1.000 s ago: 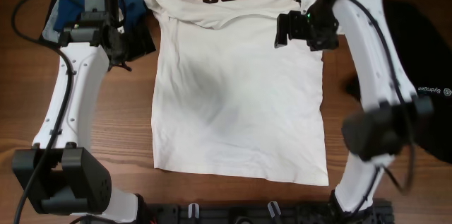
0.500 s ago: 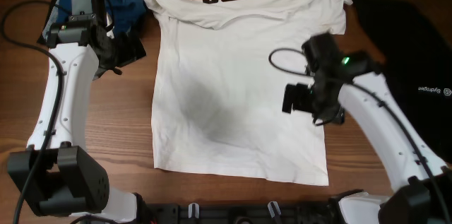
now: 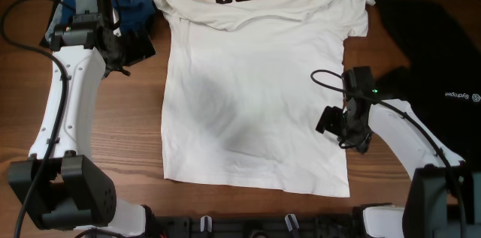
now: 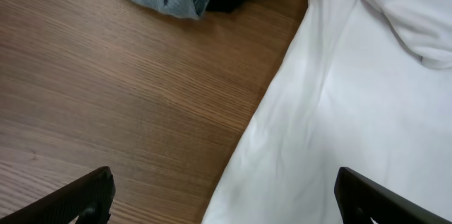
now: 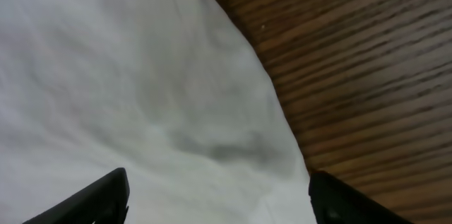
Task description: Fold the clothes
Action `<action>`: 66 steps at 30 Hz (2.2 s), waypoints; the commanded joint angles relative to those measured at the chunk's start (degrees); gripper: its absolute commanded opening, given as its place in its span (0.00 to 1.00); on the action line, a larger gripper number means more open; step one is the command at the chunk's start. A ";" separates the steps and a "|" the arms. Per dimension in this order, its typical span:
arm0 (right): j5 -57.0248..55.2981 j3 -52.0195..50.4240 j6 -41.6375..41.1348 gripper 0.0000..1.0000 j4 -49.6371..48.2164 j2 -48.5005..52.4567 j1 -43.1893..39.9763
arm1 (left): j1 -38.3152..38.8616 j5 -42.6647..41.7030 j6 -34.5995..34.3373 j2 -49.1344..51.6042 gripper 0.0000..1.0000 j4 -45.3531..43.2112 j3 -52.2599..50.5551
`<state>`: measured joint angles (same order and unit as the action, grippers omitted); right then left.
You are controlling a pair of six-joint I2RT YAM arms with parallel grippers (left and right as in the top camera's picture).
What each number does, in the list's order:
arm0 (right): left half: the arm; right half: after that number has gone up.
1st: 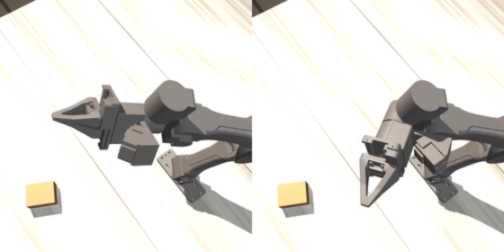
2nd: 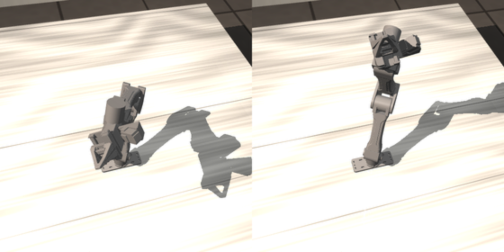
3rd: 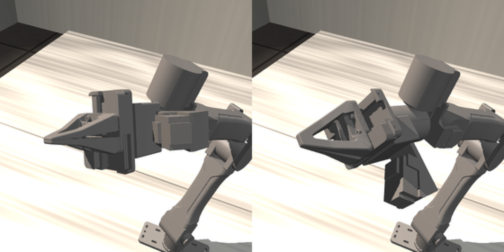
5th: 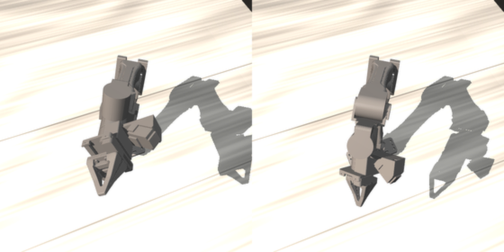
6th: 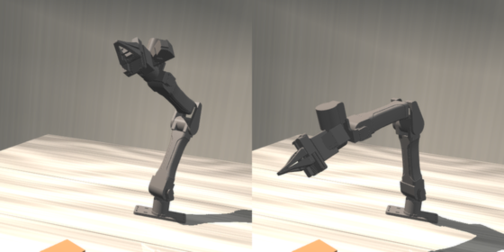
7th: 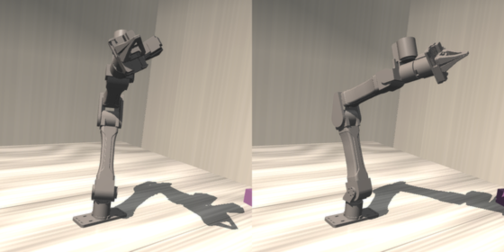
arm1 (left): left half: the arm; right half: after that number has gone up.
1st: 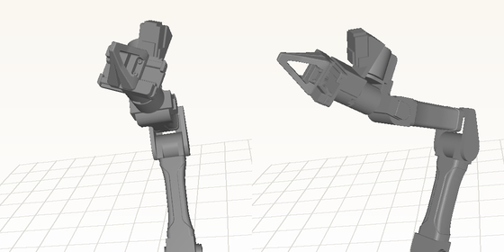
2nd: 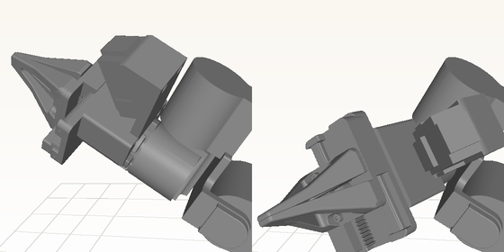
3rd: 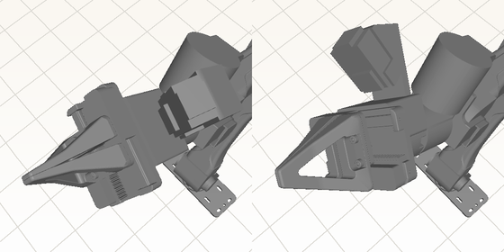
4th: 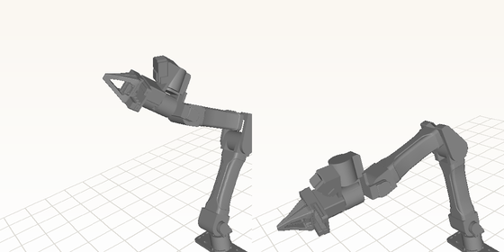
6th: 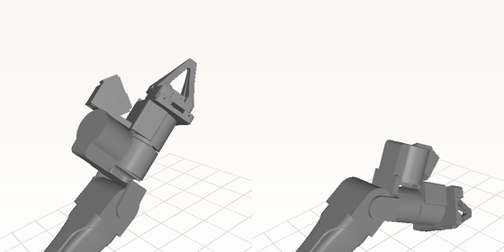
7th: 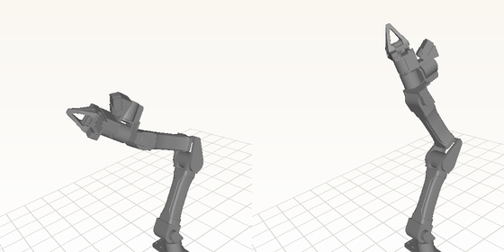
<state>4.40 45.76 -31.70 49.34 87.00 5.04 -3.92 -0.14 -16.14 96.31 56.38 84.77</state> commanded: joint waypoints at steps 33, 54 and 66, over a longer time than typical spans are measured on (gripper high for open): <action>5.16 9.70 15.21 0.04 -2.64 3.54 -38.58 | -0.04 -3.61 2.45 -0.46 1.00 -7.82 0.31; 18.80 30.16 19.85 1.00 7.67 3.41 -43.39 | 11.91 -8.61 26.40 23.08 1.00 -31.30 0.33; 18.78 30.16 21.05 0.95 5.29 3.41 -32.68 | 12.83 -9.38 29.68 24.44 0.67 -27.30 0.33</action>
<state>22.09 74.52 -11.62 55.35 90.28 -29.89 8.91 -7.49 12.38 119.83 27.44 84.75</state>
